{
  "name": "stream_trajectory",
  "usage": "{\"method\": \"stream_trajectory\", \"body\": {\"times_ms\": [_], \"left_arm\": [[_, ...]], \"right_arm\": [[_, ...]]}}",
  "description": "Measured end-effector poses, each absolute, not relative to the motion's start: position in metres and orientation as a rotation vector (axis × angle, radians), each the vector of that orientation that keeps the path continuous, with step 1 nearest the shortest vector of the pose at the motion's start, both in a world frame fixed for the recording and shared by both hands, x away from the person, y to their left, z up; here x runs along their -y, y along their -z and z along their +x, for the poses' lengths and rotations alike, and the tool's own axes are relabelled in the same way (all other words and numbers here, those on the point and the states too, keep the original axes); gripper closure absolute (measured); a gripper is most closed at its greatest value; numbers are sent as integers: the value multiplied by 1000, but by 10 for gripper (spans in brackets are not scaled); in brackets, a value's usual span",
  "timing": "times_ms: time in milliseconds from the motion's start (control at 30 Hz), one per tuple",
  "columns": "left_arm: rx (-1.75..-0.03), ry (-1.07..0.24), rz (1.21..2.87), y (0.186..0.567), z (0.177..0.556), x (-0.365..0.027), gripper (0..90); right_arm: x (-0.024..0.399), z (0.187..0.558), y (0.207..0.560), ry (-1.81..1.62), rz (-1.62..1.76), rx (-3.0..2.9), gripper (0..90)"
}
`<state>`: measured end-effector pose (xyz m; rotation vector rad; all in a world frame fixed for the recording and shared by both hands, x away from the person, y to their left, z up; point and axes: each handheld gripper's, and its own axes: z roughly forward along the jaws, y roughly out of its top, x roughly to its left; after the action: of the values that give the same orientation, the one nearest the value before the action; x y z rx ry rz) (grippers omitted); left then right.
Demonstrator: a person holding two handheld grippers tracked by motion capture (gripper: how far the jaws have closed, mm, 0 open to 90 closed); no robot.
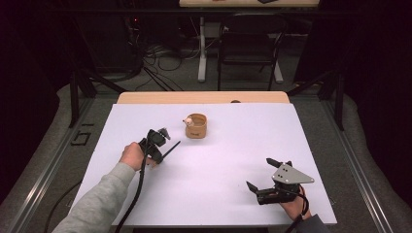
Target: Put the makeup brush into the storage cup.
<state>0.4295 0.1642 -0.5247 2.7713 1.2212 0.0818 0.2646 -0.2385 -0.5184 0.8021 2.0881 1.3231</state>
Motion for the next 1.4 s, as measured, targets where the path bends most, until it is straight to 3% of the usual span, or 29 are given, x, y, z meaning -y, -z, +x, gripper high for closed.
{"method": "stream_trajectory", "body": {"times_ms": [1400], "left_arm": [[-1134,-65,2644,506,425,-178,835]], "right_arm": [[237,265,520,-1310,785,-2108,0]]}}
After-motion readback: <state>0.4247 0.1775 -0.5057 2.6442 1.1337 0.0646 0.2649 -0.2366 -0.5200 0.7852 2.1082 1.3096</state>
